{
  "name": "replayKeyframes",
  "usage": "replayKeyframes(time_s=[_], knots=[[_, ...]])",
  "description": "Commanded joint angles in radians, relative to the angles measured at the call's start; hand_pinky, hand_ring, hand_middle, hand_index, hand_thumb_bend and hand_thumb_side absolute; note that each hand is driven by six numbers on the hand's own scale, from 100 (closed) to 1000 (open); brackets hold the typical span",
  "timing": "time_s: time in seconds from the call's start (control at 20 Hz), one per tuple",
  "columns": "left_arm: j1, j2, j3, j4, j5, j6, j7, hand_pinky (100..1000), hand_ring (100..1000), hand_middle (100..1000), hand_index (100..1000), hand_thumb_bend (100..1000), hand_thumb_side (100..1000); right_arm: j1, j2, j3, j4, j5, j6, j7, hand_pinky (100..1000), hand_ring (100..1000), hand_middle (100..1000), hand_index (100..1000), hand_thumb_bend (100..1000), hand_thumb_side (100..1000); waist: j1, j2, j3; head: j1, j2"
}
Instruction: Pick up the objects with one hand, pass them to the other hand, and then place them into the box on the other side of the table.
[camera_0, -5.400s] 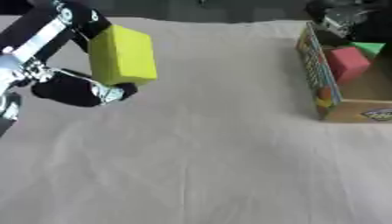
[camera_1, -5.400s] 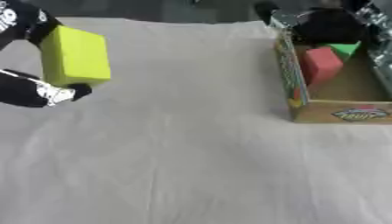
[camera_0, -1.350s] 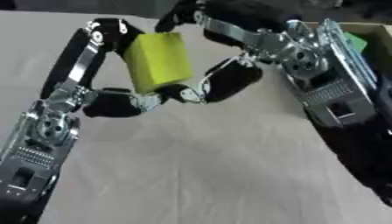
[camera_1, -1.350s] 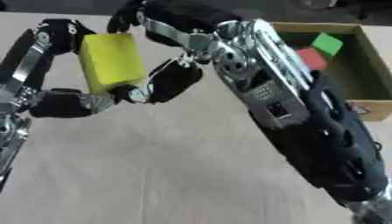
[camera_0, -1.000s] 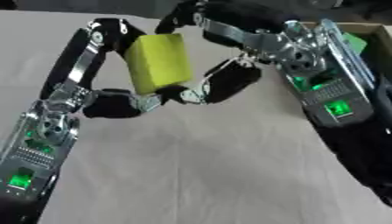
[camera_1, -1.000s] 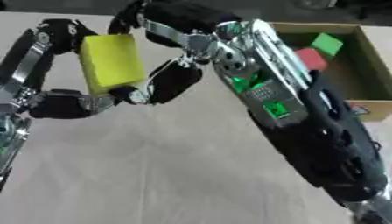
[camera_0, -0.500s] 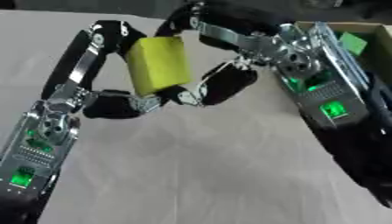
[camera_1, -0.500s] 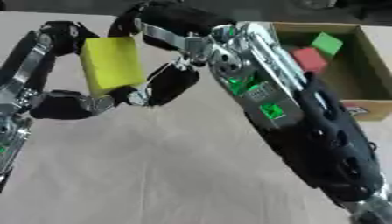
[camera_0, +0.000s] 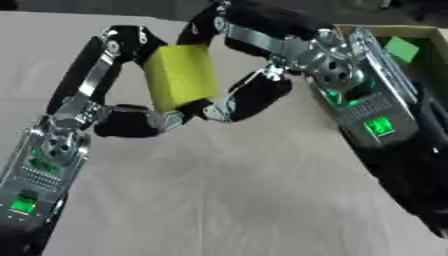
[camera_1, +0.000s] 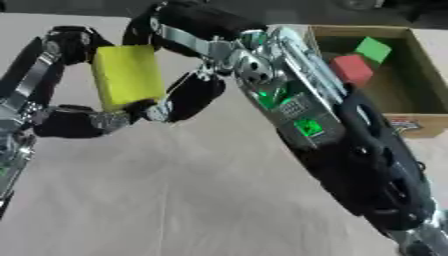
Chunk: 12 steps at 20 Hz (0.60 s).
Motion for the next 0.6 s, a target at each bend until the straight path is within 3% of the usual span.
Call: replayKeyframes(time_s=[0.05, 0.1, 0.25, 0.4, 0.6], knots=[[-0.015, -0.002, -0.005, -0.016, -0.006, -0.004, -0.013, 554, 558, 528, 636, 135, 100, -0.01, -0.011, -0.009, 0.001, -0.006, 0.005, -0.014, 878, 751, 512, 643, 215, 151, 0.005, -0.017, 0.001, -0.002, -0.005], [-0.014, -0.001, -0.004, -0.015, -0.013, -0.004, -0.013, 589, 600, 582, 724, 245, 122, -0.009, -0.012, -0.01, 0.0, -0.009, 0.007, -0.017, 877, 749, 509, 641, 212, 150, 0.005, -0.017, 0.0, -0.002, -0.005], [-0.01, 0.003, 0.002, -0.011, -0.056, -0.006, -0.01, 645, 677, 675, 834, 463, 230, -0.006, -0.017, -0.017, -0.006, -0.022, 0.016, -0.028, 877, 747, 505, 638, 205, 148, 0.007, -0.017, 0.0, -0.004, -0.004], [-0.004, 0.006, 0.009, -0.006, -0.104, -0.005, 0.015, 648, 682, 681, 853, 530, 292, -0.002, -0.025, -0.025, -0.014, -0.033, 0.019, -0.028, 878, 746, 504, 638, 198, 147, 0.008, -0.016, -0.001, -0.006, -0.003], [0.006, 0.008, 0.012, 0.002, -0.143, 0.001, 0.051, 649, 683, 682, 853, 561, 309, 0.005, -0.034, -0.036, -0.028, -0.049, 0.024, -0.03, 878, 747, 505, 640, 198, 144, 0.009, -0.014, -0.003, -0.008, -0.004]])
